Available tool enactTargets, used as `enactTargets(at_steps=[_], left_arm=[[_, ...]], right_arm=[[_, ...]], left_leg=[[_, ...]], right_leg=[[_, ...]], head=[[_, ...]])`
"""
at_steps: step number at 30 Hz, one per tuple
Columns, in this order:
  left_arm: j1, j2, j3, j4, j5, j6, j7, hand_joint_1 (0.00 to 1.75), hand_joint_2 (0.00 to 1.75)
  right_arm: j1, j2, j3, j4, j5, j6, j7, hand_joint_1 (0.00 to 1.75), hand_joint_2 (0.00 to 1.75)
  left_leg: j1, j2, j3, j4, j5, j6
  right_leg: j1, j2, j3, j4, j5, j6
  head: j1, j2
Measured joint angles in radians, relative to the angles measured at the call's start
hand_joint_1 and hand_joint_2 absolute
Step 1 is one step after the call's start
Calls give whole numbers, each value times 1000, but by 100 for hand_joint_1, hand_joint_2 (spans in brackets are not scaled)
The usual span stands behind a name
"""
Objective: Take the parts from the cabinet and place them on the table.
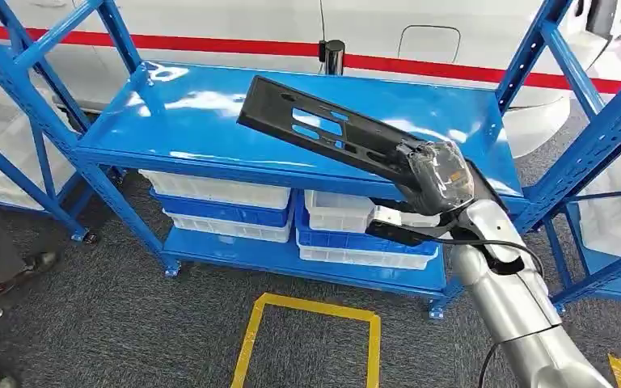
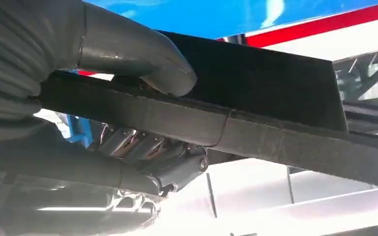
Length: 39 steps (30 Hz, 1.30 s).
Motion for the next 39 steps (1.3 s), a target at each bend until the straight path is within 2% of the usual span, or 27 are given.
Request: enactTargets(at_steps=[1,2,4,5,7,9,10,11,12,15,16,18,19,20,21,23,25,26,27,29,31,33,34,35,36,37,39], left_arm=[[-2,0,0,0,0,0,0,0,175],[-2,0,0,0,0,1,0,0,175],[-2,-1,0,0,0,1,0,0,175],[-2,-1,0,0,0,2,0,0,175],[-1,-2,0,0,-2,2,0,0,175],[-1,-3,0,1,-3,1,0,0,175],[-1,-3,0,1,-4,1,0,0,175],[-1,-2,0,0,-6,1,0,0,175],[-1,-3,0,1,-8,1,1,0,175],[1,-2,0,1,-10,2,3,0,175],[3,0,1,1,-10,2,3,0,175],[4,1,2,2,-11,2,5,0,175],[4,0,2,2,-11,2,5,0,175],[3,0,3,2,-12,2,5,0,175],[2,0,3,2,-13,0,2,0,175],[3,1,3,2,-15,-3,-1,0,175],[2,2,3,2,-17,-5,-5,0,175],[0,2,3,2,-18,-5,-6,0,175],[-1,2,3,2,-19,-7,-8,0,175],[0,2,5,2,-19,-7,-8,0,175],[1,1,7,2,-18,-8,-8,0,175],[-3,2,8,2,-17,-8,-8,0,175],[-2,3,8,2,-17,-8,-8,0,175],[-2,2,9,2,-17,-8,-8,0,175],[-2,2,9,2,-17,-9,-8,0,175],[-2,2,9,2,-17,-10,-8,0,175],[-2,2,10,2,-17,-10,-8,0,175]], right_arm=[[-1,-1,0,2,0,0,0,175,175],[-5,-2,0,2,-1,0,0,175,175],[-3,-4,-1,4,-2,-2,0,175,175],[-2,-5,-1,6,-2,-2,0,175,175],[2,-10,-1,7,-2,-2,0,175,175],[2,-13,-1,7,-3,-3,0,175,175],[2,-14,-2,7,-5,-3,0,175,175],[0,-16,-2,7,-5,-3,0,175,175],[-1,-16,-2,7,-5,-3,0,175,175],[-1,-21,-2,7,-11,-4,0,175,175],[-2,-21,-2,7,-11,-4,0,175,175],[-4,-21,-2,7,-12,-4,0,175,175],[-5,-21,-2,7,-13,-4,0,175,175],[-4,-21,-2,7,-13,-4,0,175,175],[-3,-22,-2,7,-13,-4,0,175,175],[3,-24,-2,7,-14,-4,1,175,175],[8,-28,-2,6,-14,-5,2,175,175],[9,-29,-3,2,-14,-6,2,175,175],[10,-33,-5,-3,-14,-6,3,175,175],[12,-33,-3,-8,-12,-10,10,175,175],[20,-35,-3,-12,-10,-12,12,175,175],[25,-35,-3,-13,-8,-14,12,175,175],[27,-35,-3,-13,-7,-14,13,175,175],[28,-35,-4,-13,-7,-16,13,175,175],[32,-35,-4,-13,-7,-16,13,175,175],[35,-36,-4,-13,-7,-16,13,175,175],[38,-35,-4,-14,-7,-16,13,175,175]], left_leg=[[8,8,-1,-11,21,5],[7,6,-16,-17,34,18],[6,8,-48,-17,62,19],[6,9,-65,-15,74,19],[6,11,-96,-14,97,17],[6,12,-124,-13,121,10],[6,12,-134,-10,131,5],[-1,12,-143,-3,136,0],[-1,13,-149,2,145,-6],[1,11,-155,-2,170,-19],[8,8,-162,5,160,-25],[12,5,-189,85,34,-41],[14,5,-204,154,-27,-47],[17,5,-220,230,-66,-52],[20,5,-226,287,-74,-55],[24,6,-184,282,-18,-55],[27,5,-70,142,27,-50],[27,-1,-12,54,-4,-48],[19,-6,16,5,-18,-41],[12,-6,6,12,-8,-27],[18,2,-12,-7,20,1],[12,6,-33,-8,47,20],[9,7,-49,-8,58,20],[6,8,-67,-8,72,23],[3,9,-83,-7,85,24],[0,9,-100,-6,98,24],[-4,9,-132,-6,124,22]], right_leg=[[-1,-3,-8,14,-20,-4],[3,-3,-34,49,-67,-17],[2,-3,-73,197,-177,-33],[2,-3,-87,272,-207,-30],[2,-3,-69,318,-193,-7],[2,-4,31,207,-137,16],[0,-5,103,113,-134,15],[2,-5,183,18,-160,8],[11,-1,195,-30,-180,-3],[7,-2,169,-18,-165,-25],[-11,-7,162,-20,-154,-38],[-7,-8,146,-20,-130,-53],[-6,-8,132,-18,-117,-54],[-6,-8,116,-18,-105,-53],[-5,-8,100,-15,-93,-52],[-6,-8,70,-11,-75,-44],[-8,-8,47,-3,-61,-35],[-8,-8,40,1,-56,-27],[-3,-9,36,3,-48,-18],[-5,-10,34,-4,-31,-4],[2,-6,23,-5,-20,12],[-1,-5,-17,70,-112,-11],[0,-5,-37,142,-164,-19],[0,-5,-58,230,-209,-21],[0,-5,-67,294,-227,-16],[1,-5,-59,324,-218,-6],[4,-5,15,258,-158,14]], head=[[3,0],[4,0],[9,0],[9,0],[10,0],[10,0],[10,0],[11,0],[11,0],[5,0],[7,0],[2,0],[0,0],[0,0],[1,0],[0,0],[0,0],[0,0],[2,0],[-2,0],[1,0],[3,0],[4,0],[3,0],[3,0],[4,0],[4,0]])
